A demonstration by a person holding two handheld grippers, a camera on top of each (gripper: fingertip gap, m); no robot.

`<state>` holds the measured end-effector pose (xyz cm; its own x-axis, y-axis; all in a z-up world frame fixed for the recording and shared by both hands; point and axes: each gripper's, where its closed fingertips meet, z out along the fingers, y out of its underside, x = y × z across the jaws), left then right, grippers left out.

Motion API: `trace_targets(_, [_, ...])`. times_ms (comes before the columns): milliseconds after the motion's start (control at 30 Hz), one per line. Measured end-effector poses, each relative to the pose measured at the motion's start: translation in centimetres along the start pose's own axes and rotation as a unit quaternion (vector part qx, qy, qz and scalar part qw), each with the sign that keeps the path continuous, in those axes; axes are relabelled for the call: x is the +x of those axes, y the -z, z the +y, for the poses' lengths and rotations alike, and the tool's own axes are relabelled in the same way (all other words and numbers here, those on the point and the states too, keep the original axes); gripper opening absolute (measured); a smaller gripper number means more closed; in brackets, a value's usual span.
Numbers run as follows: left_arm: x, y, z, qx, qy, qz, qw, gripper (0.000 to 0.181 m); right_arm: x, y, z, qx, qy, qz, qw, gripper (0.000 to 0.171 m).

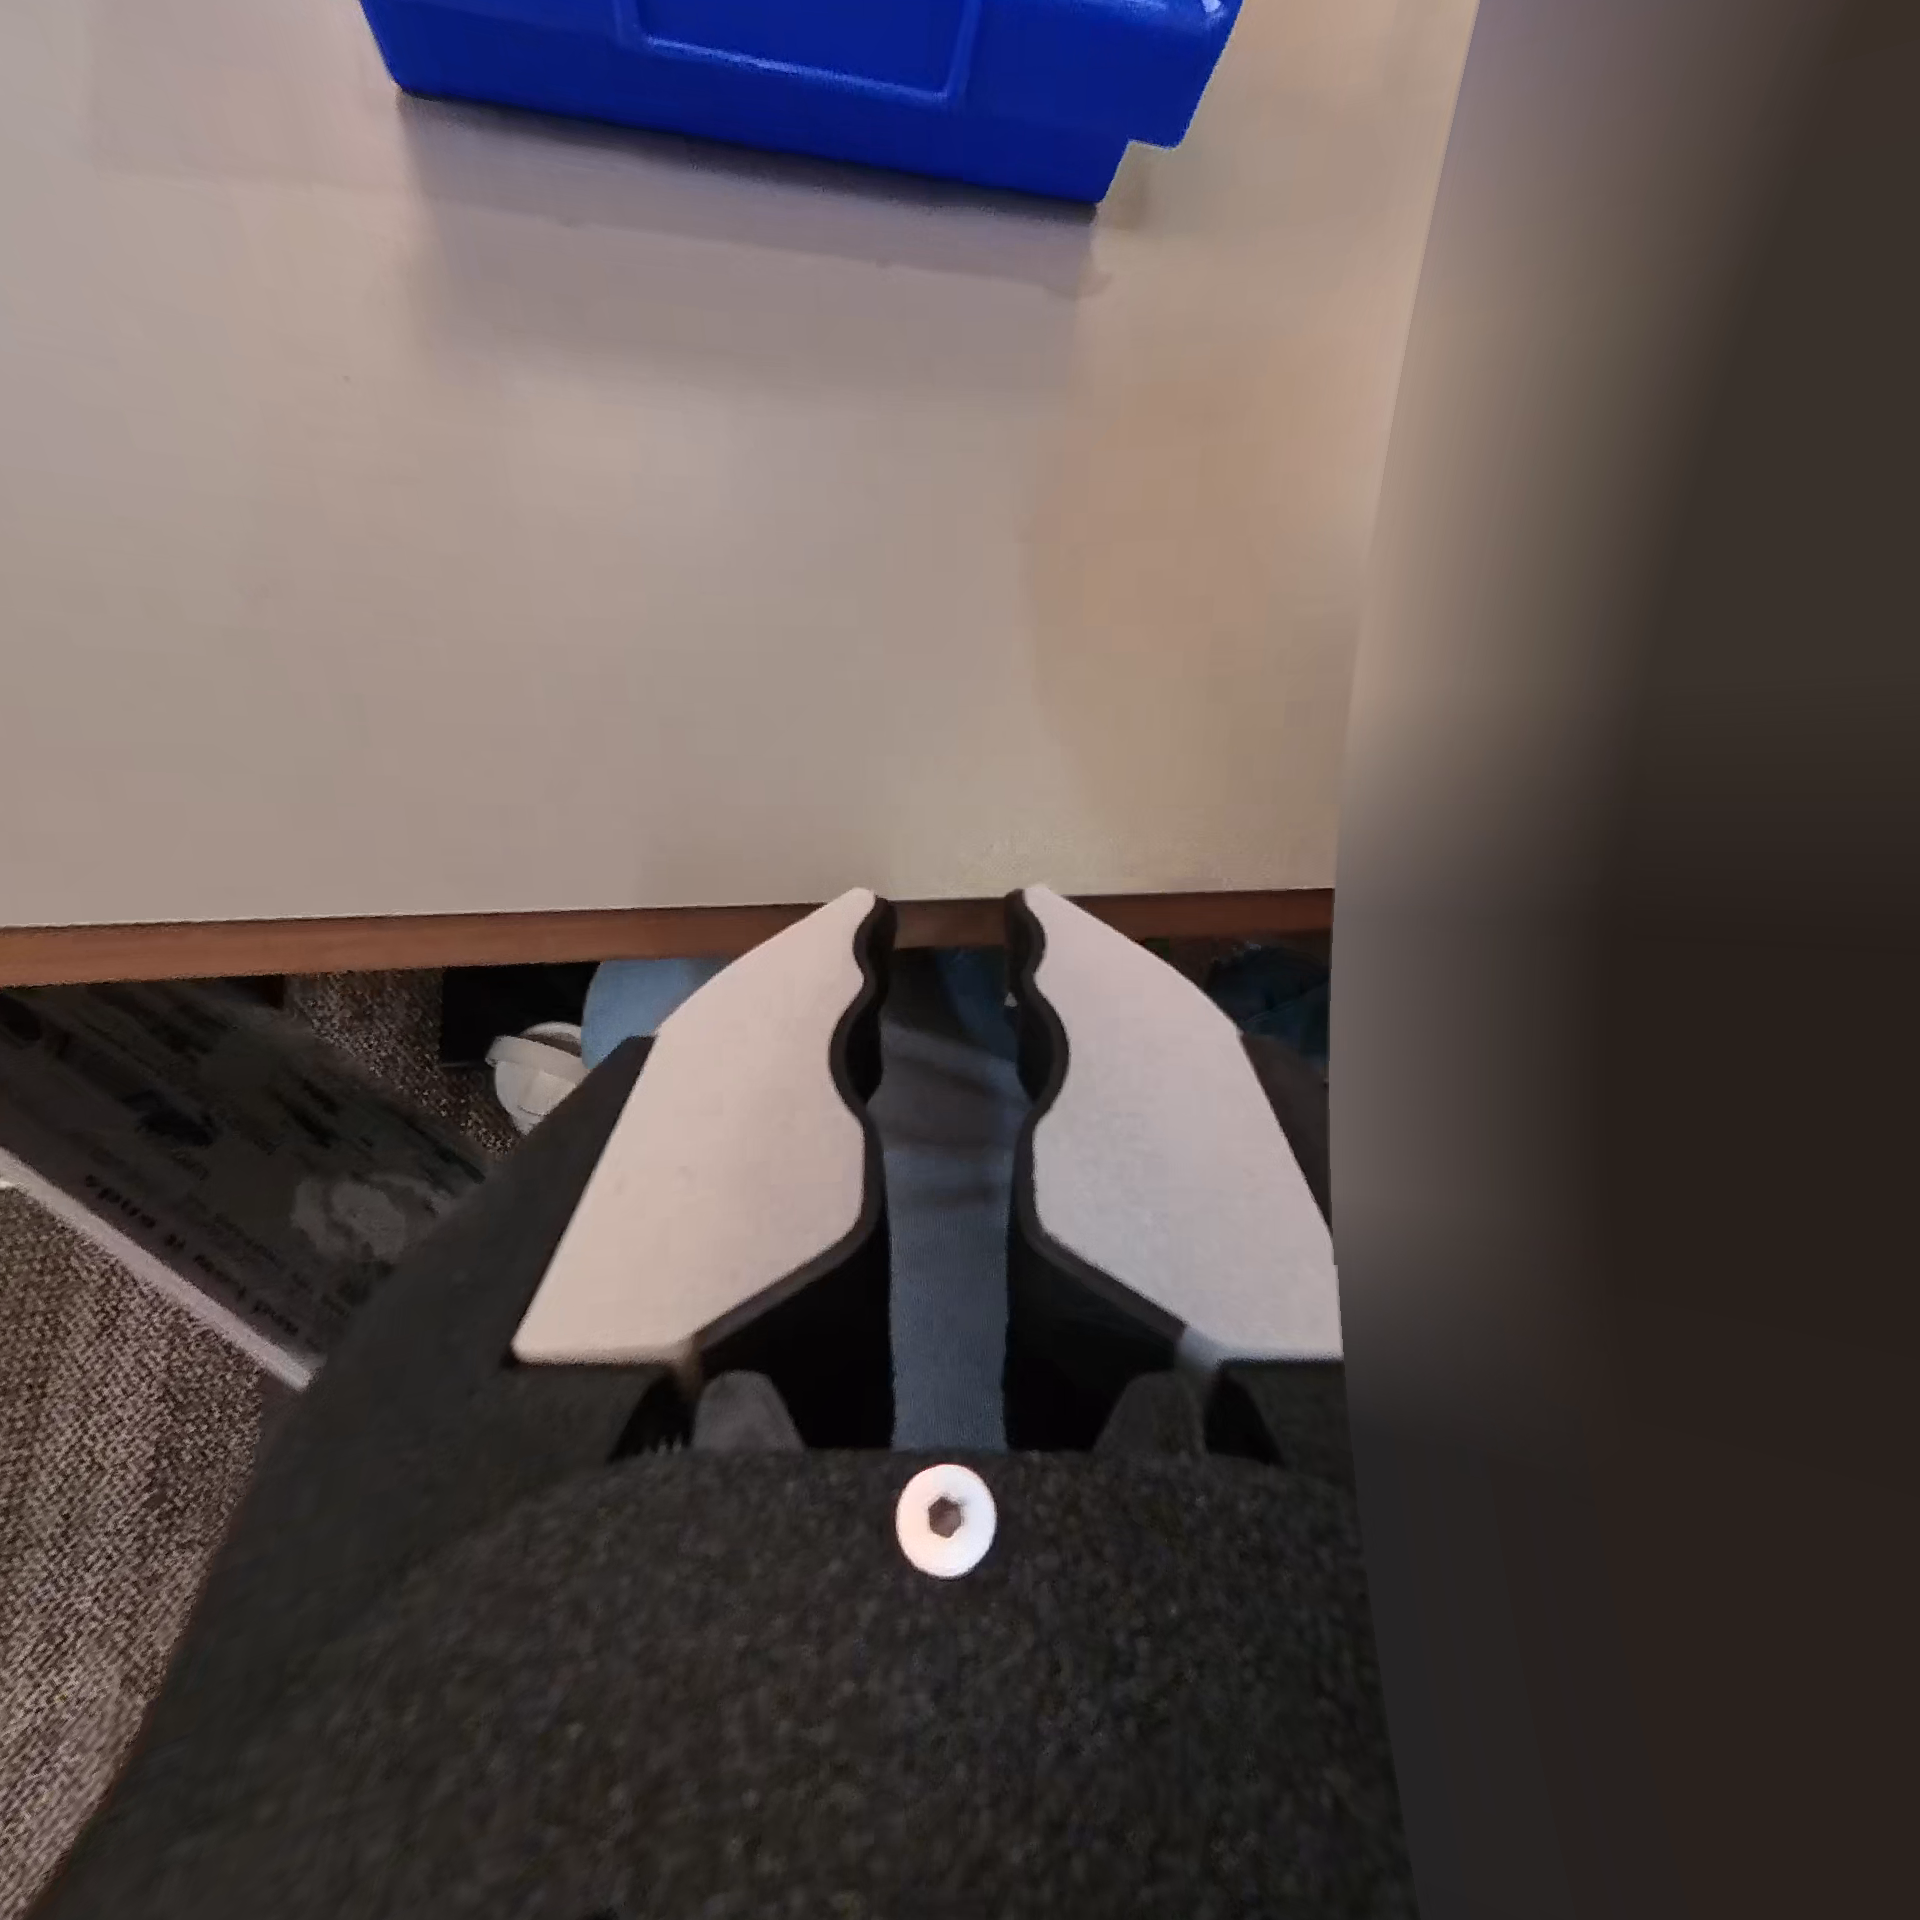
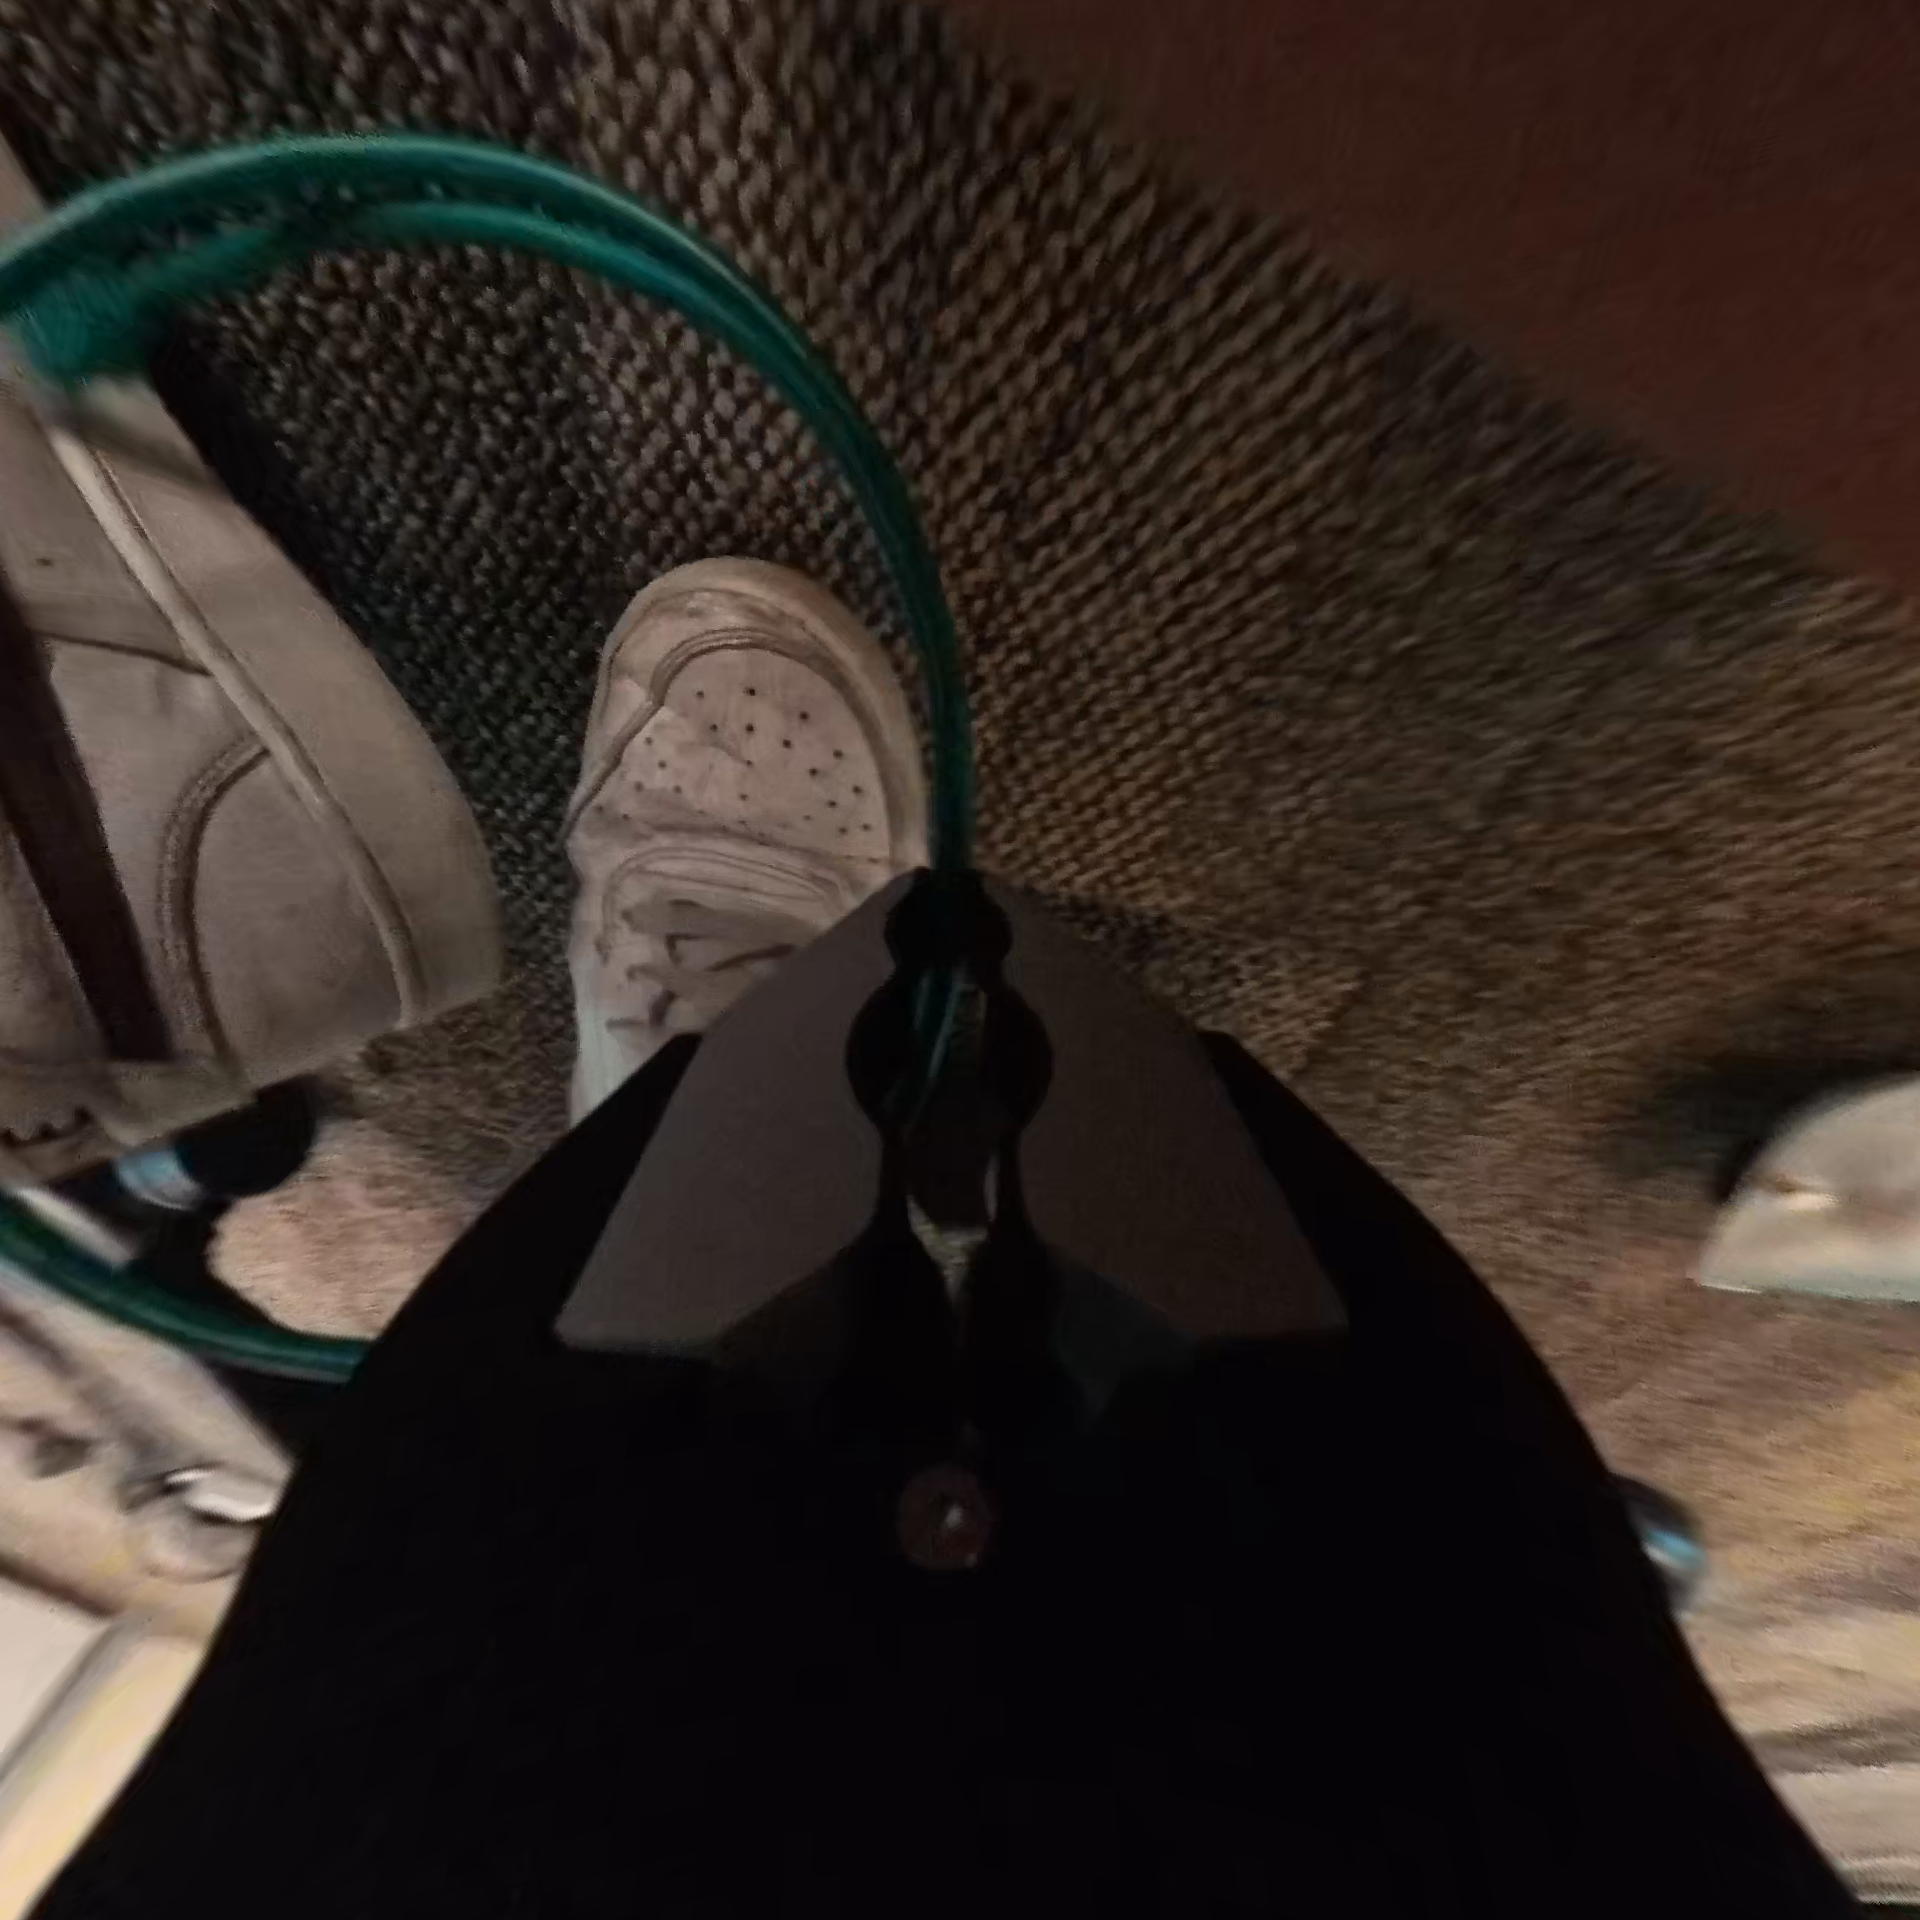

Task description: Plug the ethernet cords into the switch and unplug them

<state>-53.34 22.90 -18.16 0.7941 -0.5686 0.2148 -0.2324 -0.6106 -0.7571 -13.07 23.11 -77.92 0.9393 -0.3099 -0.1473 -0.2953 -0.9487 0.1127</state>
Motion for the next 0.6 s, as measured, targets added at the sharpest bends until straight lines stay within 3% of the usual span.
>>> trace_targets(33, [-0.1,0.1,-0.2,0.005,-0.003,-0.004,1.0,0.02,0.2,1.3,-0.3,0.009,0.028,0.014,0.999,0.004])
trace_targets(167, [-0.5,0.4,-0.5,0.015,-0.02,-0.025,0.999,0.019,0.2,6.8,-1.0,0.043,0.155,0.093,0.983,0.003])
trace_targets(267, [-0.4,0.6,-0.5,0.016,-0.041,-0.038,0.998,0.019,-1.3,11.2,-1.1,0.049,0.32,0.192,0.926,0.004])
trace_targets(367, [-0.6,0.8,-0.4,0.014,-0.051,-0.05,0.997,0.018,-4.2,14.9,-1.1,0.07,0.497,0.295,0.813,0.004])
trace_targets(433, [-0.6,1.0,-0.5,0.02,-0.048,-0.053,0.997,0.018,-5.3,15.5,0.3,0.062,0.548,0.323,0.769,0.005])
trace_targets(500, [-0.7,1.3,-0.6,0.024,-0.052,-0.061,0.997,0.018,-6.9,16.4,1.2,0.078,0.632,0.372,0.676,0.006])
trace_targets(600, [-0.7,1.4,-0.6,0.024,-0.064,-0.072,0.995,0.018,-10.8,18.4,2.5,0.135,0.694,0.383,0.594,0.005])
